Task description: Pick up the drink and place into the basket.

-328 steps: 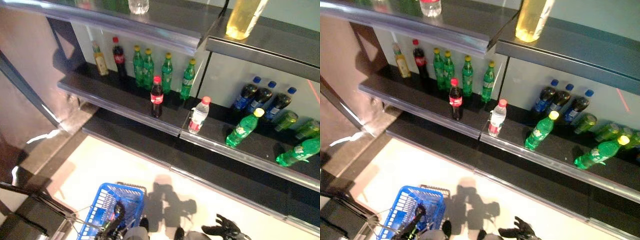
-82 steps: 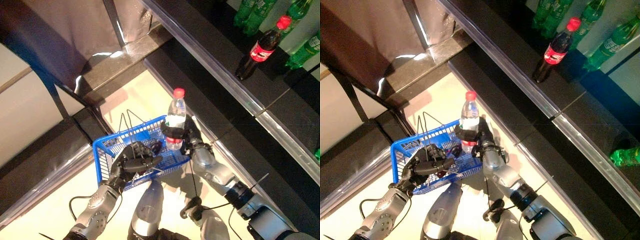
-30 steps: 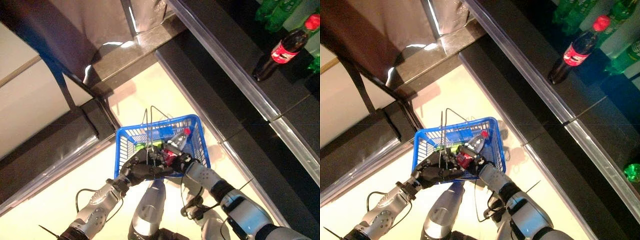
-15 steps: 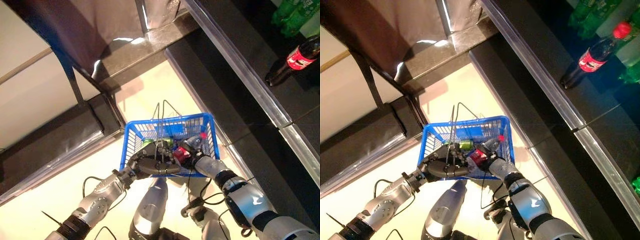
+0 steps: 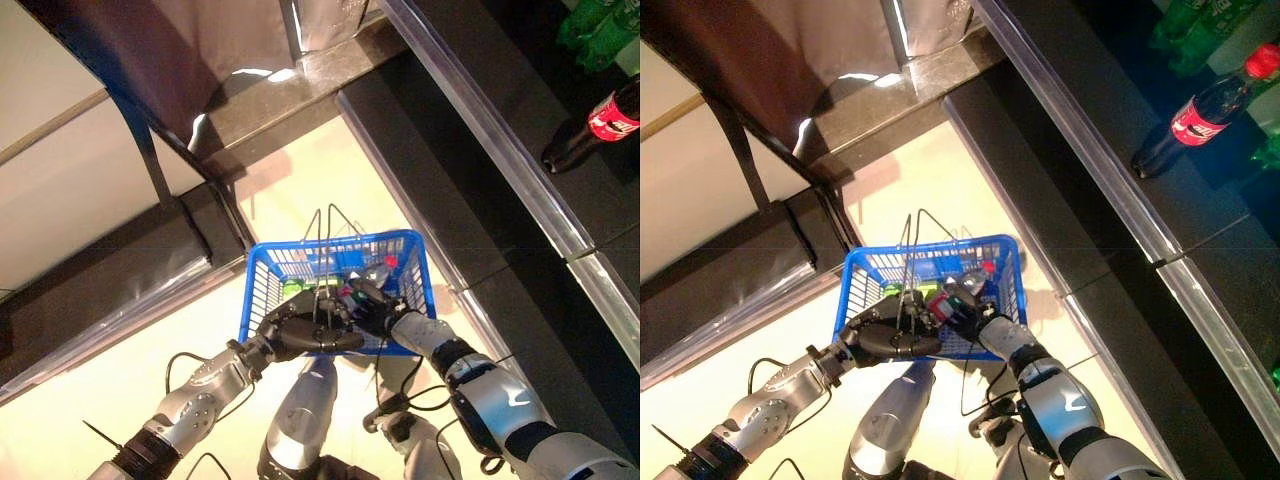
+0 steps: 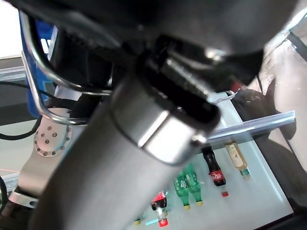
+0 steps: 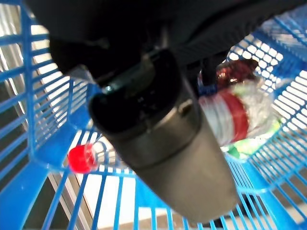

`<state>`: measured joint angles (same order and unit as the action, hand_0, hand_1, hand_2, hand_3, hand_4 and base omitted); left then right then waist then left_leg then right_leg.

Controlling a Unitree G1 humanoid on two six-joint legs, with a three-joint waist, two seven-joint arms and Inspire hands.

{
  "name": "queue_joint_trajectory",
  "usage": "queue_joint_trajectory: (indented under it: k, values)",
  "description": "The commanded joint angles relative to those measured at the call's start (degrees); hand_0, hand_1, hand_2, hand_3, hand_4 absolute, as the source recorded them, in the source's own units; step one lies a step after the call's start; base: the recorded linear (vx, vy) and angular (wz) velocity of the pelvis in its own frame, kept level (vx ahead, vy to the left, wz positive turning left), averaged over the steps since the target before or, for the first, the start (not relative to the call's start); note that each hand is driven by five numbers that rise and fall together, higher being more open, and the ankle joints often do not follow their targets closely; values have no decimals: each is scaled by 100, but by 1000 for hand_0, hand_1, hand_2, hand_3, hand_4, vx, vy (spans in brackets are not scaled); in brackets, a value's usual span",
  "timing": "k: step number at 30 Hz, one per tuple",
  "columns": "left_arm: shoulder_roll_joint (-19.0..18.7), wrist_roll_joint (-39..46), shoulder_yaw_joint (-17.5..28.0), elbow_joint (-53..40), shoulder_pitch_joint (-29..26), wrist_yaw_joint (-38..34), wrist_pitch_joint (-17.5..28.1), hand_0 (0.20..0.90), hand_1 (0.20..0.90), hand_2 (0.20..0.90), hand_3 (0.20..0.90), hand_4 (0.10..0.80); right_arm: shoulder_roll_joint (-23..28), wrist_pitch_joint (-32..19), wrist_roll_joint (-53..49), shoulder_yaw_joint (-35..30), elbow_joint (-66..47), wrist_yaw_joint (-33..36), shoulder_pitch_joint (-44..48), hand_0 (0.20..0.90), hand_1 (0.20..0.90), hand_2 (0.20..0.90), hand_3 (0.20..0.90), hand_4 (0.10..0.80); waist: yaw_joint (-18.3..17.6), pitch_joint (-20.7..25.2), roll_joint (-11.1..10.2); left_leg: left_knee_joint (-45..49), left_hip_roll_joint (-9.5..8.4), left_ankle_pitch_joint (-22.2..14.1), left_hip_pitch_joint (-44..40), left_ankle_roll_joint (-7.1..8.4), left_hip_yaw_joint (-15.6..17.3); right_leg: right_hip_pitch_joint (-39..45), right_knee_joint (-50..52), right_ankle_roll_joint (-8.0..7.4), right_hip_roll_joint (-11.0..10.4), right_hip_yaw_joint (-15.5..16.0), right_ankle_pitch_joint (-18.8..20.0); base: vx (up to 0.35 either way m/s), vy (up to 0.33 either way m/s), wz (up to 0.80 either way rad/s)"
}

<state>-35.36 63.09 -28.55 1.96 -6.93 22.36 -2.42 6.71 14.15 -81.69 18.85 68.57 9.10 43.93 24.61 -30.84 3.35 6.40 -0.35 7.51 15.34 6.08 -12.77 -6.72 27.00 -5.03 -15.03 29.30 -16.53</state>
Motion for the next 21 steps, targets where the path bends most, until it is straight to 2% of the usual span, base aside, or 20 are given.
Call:
queue_joint_trajectory:
  k: [1, 5, 9, 13, 15, 19, 20, 21]
  values:
    - [658, 377, 492, -2564, -746, 1120, 1365, 300, 300, 300, 200, 100, 114, -386, -347, 158, -683, -326, 306, 900, 900, 900, 900, 800, -156, 295, 241, 21, -338, -396, -168, -594, 211, -395, -219, 134, 159, -197, 1026, 0, 0, 0]
    - [640, 223, 546, -2431, -488, 1106, 1484, 300, 300, 300, 200, 100, 251, -788, -453, 451, -1937, -340, -162, 900, 900, 900, 900, 800, -276, 299, 151, 22, -262, -413, -185, -580, 317, -406, -211, 138, 190, -226, 1020, -3, 0, -1]
    - [619, -295, 579, -2231, -188, 929, 1945, 300, 300, 300, 200, 100, 458, -1218, -469, 835, -3537, -234, -742, 900, 900, 900, 900, 800, -418, 306, 46, -11, -190, -402, -190, -559, 405, -421, -249, 138, 237, -274, 1024, -17, -3, -9]
    - [591, -240, 613, -2193, -25, 877, 2024, 300, 300, 300, 200, 100, 578, -1323, -307, 934, -4336, -147, -1128, 900, 900, 900, 900, 800, -503, 311, -25, -23, -149, -405, -203, -558, 456, -423, -267, 137, 264, -309, 1021, -3, -17, -8]
    - [586, -325, 650, -2017, 248, 772, 2266, 300, 300, 300, 200, 100, 659, -1509, 63, 1056, -5321, -215, -1828, 900, 900, 900, 900, 800, -646, 350, -175, -57, -58, -422, -266, -552, 569, -384, -329, 134, 330, -364, 1024, 16, -66, -10]
    - [581, -551, 647, -1735, 423, 247, 2598, 300, 300, 300, 200, 100, 839, -1641, 192, 1002, -5979, -436, -2260, 900, 900, 900, 900, 800, -778, 415, -326, -95, 33, -438, -367, -529, 690, -291, -444, 137, 421, -433, 1035, -2, -50, -21]
    - [605, -601, 679, -1653, 488, 122, 2654, 300, 300, 300, 200, 100, 934, -1634, 176, 986, -6251, -493, -2408, 900, 900, 900, 900, 800, -819, 452, -338, -97, 69, -322, -326, -551, 725, -287, -549, 194, 464, -380, 1178, -54, -20, -15]
    - [620, -697, 729, -1566, 567, 0, 2726, 300, 300, 300, 200, 100, 1019, -1615, 212, 970, -6487, -600, -2559, 900, 900, 900, 900, 800, -858, 493, -379, -106, 96, -333, -360, -543, 755, -244, -605, 188, 501, -403, 1188, -50, -31, -12]
